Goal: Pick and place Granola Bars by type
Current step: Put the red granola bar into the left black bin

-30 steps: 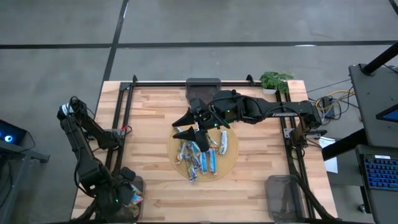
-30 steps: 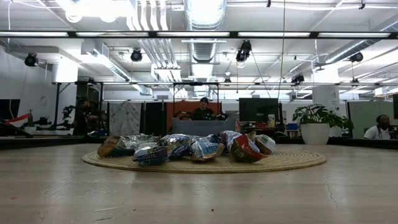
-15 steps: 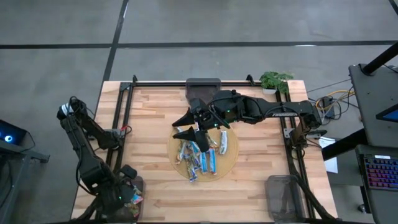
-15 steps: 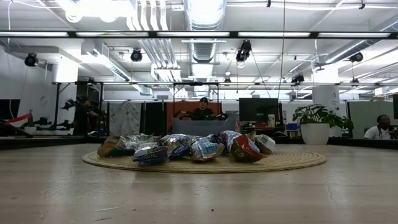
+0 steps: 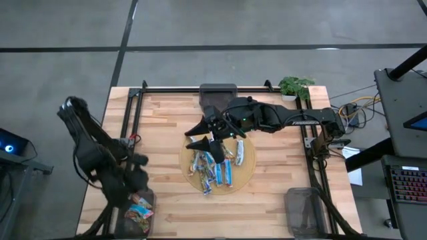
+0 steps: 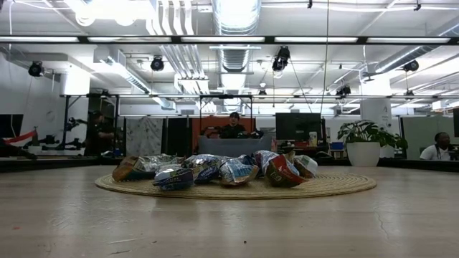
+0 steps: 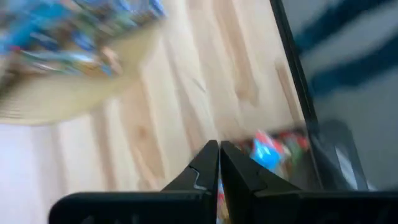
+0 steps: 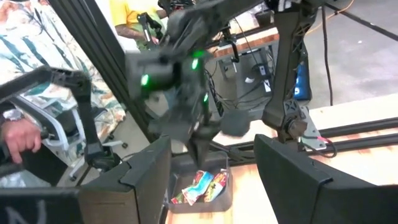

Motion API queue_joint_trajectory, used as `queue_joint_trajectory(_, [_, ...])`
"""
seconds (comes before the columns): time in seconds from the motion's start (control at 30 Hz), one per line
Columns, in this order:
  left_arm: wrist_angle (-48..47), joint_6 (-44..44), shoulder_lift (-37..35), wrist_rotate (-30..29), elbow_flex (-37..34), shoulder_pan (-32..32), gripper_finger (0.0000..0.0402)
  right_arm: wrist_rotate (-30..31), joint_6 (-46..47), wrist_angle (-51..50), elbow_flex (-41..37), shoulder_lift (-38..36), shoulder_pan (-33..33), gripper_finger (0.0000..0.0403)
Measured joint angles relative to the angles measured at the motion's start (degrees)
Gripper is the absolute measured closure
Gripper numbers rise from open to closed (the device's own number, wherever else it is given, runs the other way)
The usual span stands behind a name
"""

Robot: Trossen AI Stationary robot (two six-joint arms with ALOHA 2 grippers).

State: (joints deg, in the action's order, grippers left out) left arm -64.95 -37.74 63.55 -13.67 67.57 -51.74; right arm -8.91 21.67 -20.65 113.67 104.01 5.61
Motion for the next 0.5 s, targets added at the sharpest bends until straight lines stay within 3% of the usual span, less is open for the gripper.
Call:
queue_joint_trajectory(0.33, [0.18,1.65,-10.24,-25.37,0.79,3.74,0.0402,2.83,-2.40,-4.93,0.00,0.02,-0.19,0.0184])
queue_joint_trajectory(0.5, [4.18,1.77,-12.78,-40.81,1.55,4.12,0.0402,3.86,-2.27,-8.35,0.00,0.02,-0.99,0.0184])
